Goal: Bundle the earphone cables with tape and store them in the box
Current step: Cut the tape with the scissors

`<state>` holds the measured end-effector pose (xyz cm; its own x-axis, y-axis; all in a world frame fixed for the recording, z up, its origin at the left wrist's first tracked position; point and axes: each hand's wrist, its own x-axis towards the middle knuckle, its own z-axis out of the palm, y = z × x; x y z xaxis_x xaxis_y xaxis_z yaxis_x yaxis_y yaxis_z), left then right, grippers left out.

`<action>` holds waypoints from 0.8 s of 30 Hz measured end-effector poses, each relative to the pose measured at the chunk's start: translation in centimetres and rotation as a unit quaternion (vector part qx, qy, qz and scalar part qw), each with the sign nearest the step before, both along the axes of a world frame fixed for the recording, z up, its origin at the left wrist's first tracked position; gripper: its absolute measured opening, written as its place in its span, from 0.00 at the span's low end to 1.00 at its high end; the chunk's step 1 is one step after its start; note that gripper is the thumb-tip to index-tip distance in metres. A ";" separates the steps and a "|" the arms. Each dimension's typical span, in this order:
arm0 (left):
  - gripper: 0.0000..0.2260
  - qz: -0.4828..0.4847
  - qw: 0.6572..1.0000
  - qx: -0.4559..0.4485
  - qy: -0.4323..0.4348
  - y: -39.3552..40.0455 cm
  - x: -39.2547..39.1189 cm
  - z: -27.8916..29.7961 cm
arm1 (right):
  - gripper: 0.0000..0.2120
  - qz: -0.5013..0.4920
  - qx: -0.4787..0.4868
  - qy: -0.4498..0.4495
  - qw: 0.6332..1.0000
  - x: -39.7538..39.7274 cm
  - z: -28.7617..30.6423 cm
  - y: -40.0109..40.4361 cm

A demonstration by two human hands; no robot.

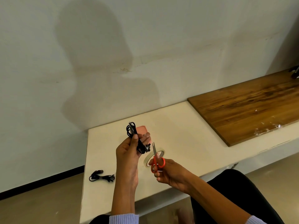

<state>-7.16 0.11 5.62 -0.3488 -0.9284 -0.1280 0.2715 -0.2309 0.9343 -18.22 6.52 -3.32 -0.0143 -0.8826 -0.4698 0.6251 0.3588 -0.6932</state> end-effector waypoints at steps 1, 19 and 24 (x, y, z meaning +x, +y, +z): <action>0.09 0.004 1.000 0.004 0.001 -0.1 -0.1 -0.1 | 0.21 -0.004 0.001 0.012 1.000 0.0 0.0 0.0; 0.09 0.099 0.991 0.062 0.059 -1.7 1.9 -1.9 | 0.20 -0.193 0.147 0.247 0.938 -2.4 -2.7 -2.0; 0.10 0.093 0.992 0.060 0.060 -1.7 2.2 -2.4 | 0.16 -0.213 0.147 0.396 0.881 -3.4 -3.6 -2.0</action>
<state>-4.96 -1.64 3.21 -0.1923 -0.9587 -0.2098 0.4283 -0.2743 0.8610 -21.65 4.47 -6.90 -0.7406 -0.5596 -0.3719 0.1095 0.4456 -0.8885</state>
